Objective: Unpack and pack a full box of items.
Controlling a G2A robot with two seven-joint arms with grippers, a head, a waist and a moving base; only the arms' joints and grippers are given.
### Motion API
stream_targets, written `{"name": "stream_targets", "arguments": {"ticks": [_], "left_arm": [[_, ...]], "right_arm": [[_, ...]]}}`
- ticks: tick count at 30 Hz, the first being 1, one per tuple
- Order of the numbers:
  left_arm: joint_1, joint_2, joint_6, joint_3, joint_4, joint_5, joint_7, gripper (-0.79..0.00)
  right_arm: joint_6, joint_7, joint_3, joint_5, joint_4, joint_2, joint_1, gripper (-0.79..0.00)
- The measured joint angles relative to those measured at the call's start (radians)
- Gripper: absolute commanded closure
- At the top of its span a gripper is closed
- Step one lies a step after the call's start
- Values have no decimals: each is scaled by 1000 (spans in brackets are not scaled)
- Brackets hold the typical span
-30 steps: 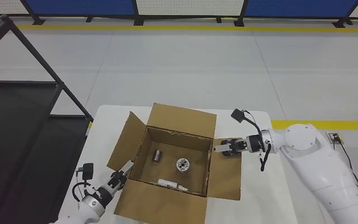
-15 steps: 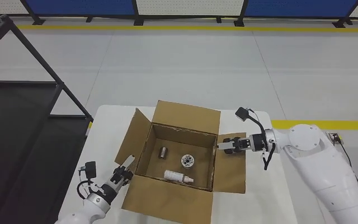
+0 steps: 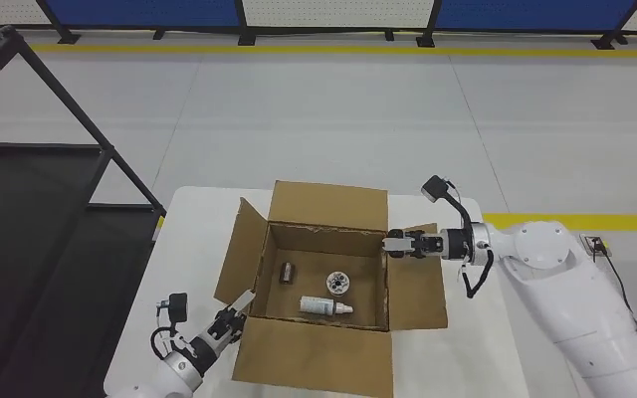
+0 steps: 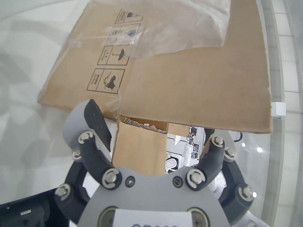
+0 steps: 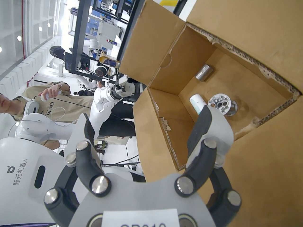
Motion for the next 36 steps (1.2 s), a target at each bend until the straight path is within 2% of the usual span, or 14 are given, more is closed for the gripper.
{"name": "stream_targets", "arguments": {"ticks": [4, 12, 16, 22, 25, 29, 36], "left_arm": [[10, 3, -12, -14, -2, -15, -15, -785], [83, 12, -79, -129, -55, -156, -74, -785], [119, 14, -133, -205, -70, -257, -90, -785], [170, 15, -209, -330, -62, -422, -107, -785], [191, 14, -240, -380, -52, -484, -99, -785], [211, 11, -286, -430, -36, -580, -92, -785], [212, 11, -297, -454, -1, -696, -162, -785]], "right_arm": [[26, -110, 18, 9, -12, -1, -9, -785], [24, -104, 16, -7, -25, -1, -14, -785], [5, -161, -4, -160, -133, 0, -32, -785], [76, -191, -99, -493, -321, -9, -28, -785], [143, -201, -179, -651, -361, -27, -7, -785], [229, -217, -307, -829, -340, -68, 47, -785], [259, -203, -474, -877, -151, -159, 153, -785]]}}
